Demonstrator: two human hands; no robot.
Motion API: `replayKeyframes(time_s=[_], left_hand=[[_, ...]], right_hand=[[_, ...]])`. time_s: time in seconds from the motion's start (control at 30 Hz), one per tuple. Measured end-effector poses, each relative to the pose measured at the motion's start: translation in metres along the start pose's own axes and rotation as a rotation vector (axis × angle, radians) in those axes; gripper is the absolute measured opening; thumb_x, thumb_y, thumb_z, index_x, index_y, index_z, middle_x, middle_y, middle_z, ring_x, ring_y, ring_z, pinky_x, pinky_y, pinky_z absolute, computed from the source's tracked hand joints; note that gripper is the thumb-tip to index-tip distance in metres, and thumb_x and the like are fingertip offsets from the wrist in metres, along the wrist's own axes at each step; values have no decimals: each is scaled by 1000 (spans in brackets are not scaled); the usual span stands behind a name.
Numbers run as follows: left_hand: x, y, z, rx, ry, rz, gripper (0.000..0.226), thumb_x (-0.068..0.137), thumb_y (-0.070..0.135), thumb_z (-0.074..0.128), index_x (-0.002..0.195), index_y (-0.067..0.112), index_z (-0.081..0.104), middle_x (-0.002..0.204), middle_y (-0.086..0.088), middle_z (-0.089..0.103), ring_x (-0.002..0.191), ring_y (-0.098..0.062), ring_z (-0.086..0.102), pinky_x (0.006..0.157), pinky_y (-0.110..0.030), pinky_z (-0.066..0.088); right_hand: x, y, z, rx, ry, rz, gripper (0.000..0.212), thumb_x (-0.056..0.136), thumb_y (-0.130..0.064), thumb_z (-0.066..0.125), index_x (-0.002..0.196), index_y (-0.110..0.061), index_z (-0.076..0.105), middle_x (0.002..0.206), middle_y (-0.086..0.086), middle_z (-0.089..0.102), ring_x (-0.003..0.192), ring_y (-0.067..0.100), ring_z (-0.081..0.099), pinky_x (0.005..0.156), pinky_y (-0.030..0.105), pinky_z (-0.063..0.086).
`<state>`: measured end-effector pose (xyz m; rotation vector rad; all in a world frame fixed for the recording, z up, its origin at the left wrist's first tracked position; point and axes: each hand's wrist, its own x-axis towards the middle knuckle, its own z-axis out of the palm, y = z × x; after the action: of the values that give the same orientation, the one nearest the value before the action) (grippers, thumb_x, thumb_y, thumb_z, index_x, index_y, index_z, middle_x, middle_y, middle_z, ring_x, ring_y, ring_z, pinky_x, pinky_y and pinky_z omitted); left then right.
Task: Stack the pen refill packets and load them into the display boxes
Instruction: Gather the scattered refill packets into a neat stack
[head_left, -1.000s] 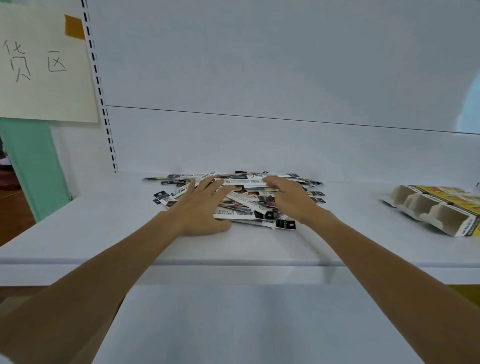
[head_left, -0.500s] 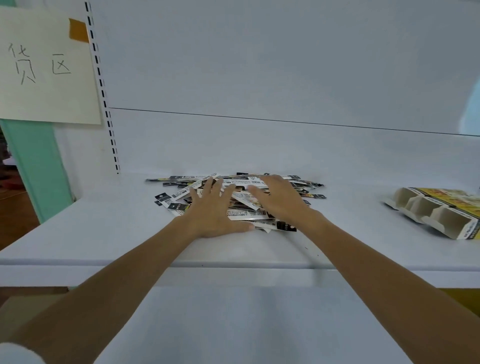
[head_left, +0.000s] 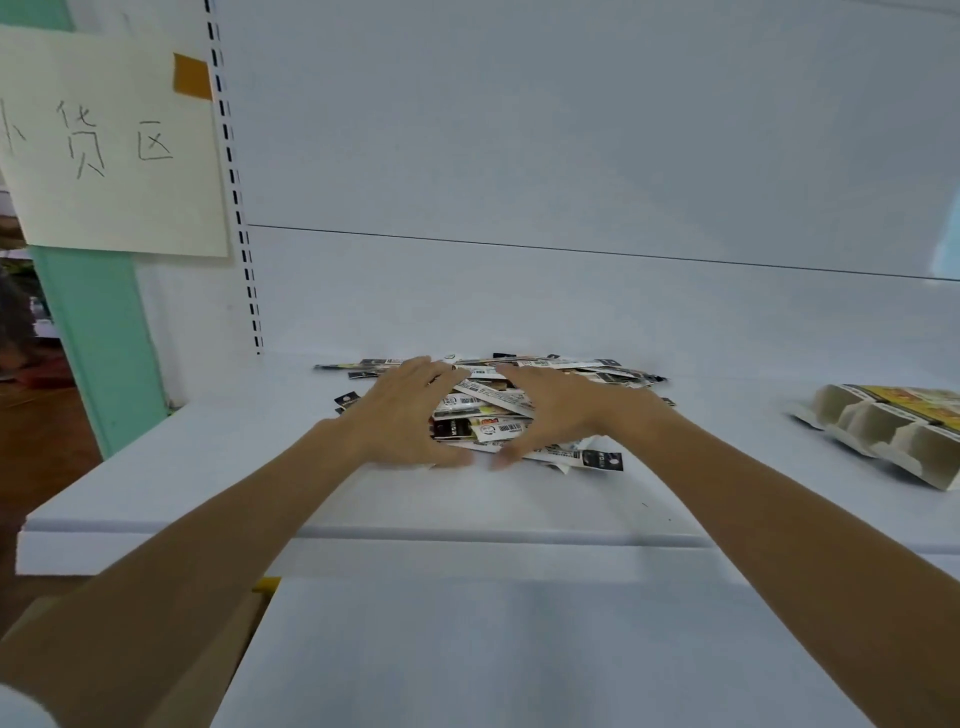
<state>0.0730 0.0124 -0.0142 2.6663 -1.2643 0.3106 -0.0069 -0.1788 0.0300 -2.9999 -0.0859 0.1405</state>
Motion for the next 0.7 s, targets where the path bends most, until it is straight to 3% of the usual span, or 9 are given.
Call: replayKeyframes(time_s=[0.07,0.13,0.2,0.27,0.37,0.47,0.57,0.7], left_hand=[[-1,0,1,-32,-21,6,121,47,86,35,148,23,14,150,1,27,139,-20,19,115,-35,15],[0,-6,0,-32,-3,-19,118,53,86,46,148,23,12,148,-1,31,136,-21,24,113,-38,20],[-2,-14,-3,-12,15,-59,106,67,73,59,147,22,13,146,-2,34,135,-22,26,112,-41,22],[-5,-20,-4,3,46,-91,97,72,65,61,147,21,17,144,-3,36,134,-23,27,111,-39,24],[-12,-22,-3,10,91,-101,93,73,63,61,145,20,22,143,-2,37,134,-22,28,110,-36,23],[-16,-17,-4,-32,111,-57,105,62,76,59,145,24,22,144,2,33,136,-19,22,112,-35,20],[-18,0,-8,-26,135,40,120,47,95,33,146,28,18,147,4,28,137,-17,18,113,-35,16],[-8,22,-4,29,132,132,110,56,95,19,141,26,31,139,4,43,130,-17,36,107,-37,28]], right_hand=[[4,4,5,45,-72,48,120,62,-61,74,149,-28,-2,156,-4,14,143,18,16,116,41,17],[5,9,6,117,-76,85,115,64,-59,74,149,-25,5,153,-1,26,138,22,27,112,37,26],[6,10,4,77,-7,95,95,68,-54,74,143,-16,29,140,4,43,126,25,41,106,39,34],[9,7,1,-26,46,69,62,71,-47,74,120,-13,55,115,6,58,105,24,53,92,38,44],[11,1,2,-156,113,45,31,71,-36,71,88,-12,62,85,3,56,78,19,52,72,33,36],[9,-1,7,-170,148,6,37,72,-30,70,102,-12,55,94,3,53,86,22,50,70,31,39],[4,-2,9,-202,162,-45,54,74,-29,71,122,-18,47,106,5,58,92,22,51,71,30,39],[-10,-3,2,50,142,-116,75,63,-42,82,127,-29,46,114,-7,56,103,13,50,82,26,39]])
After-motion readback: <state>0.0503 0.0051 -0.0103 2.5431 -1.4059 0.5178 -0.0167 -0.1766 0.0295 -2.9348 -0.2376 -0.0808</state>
